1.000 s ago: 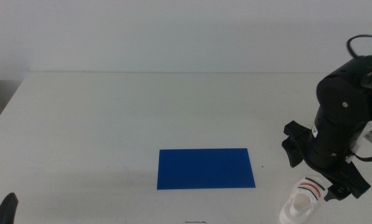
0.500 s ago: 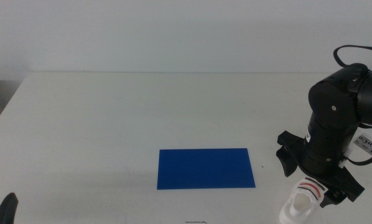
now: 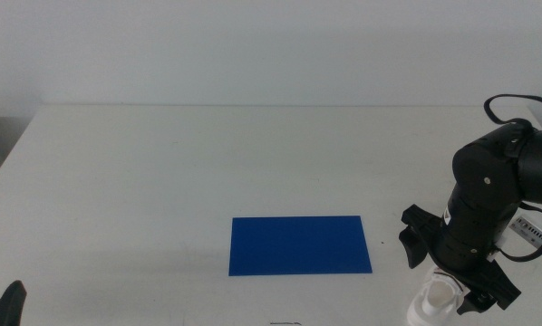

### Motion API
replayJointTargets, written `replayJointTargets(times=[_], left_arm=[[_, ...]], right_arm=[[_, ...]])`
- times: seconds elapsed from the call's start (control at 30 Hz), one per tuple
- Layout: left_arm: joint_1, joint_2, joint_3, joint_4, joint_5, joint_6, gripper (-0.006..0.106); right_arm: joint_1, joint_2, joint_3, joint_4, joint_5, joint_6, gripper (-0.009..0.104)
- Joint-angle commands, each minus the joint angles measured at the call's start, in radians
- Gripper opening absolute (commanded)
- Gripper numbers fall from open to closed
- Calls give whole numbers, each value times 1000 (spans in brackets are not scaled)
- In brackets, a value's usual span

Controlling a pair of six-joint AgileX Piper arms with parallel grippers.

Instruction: Use one arm to grab the shoe from the table and place it on the mat.

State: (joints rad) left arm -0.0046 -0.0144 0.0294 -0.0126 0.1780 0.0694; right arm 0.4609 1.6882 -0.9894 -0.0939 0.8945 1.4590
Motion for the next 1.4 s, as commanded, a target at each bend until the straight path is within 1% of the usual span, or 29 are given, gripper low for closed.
replayJointTargets(times=[0.0, 0.2, 0.3, 0.37, 0.47, 0.63, 0.7, 0.9, 1.1, 1.23, 1.33, 1.37], left_arm=[[-4, -19, -3, -9, -83, -15, 94], [-4, -19, -3, -9, -83, -15, 94], [-4, -19, -3, -9, -83, -15, 94], [-4, -19, -3, -9, -83, -15, 94], [-4, -19, -3, -9, -83, -15, 94], [-4, -19, -3, -9, -83, -15, 94], [-4, -19, -3, -9, -83, -15, 94], [-4, -19, -3, -9, -83, -15, 94], [-4, -19, -3, -9, -83, -15, 94], [-4, -19, -3, -9, -83, -15, 94], [-4, -19, -3, -9, -83, -15, 94], [-4, -19, -3, -9, -83, -15, 94]], right_arm=[[-8, -22, -12, -33, 6, 13, 83], [-8, 9, -12, -46, 30, 15, 67], [-8, 7, -12, -46, 30, 6, 57], [-7, -2, -18, -37, 44, -5, 47], [-3, -32, -61, -35, 124, -4, 30], [47, -73, -193, -76, 251, 53, 7], [72, -70, -251, -75, 291, 63, 0], [164, -16, -412, -63, 289, 86, -1], [231, 131, -590, 7, 311, 115, -1], [264, 238, -716, 29, 350, 127, -1], [272, 328, -824, 46, 412, 127, -1], [272, 348, -842, 60, 409, 118, -1]])
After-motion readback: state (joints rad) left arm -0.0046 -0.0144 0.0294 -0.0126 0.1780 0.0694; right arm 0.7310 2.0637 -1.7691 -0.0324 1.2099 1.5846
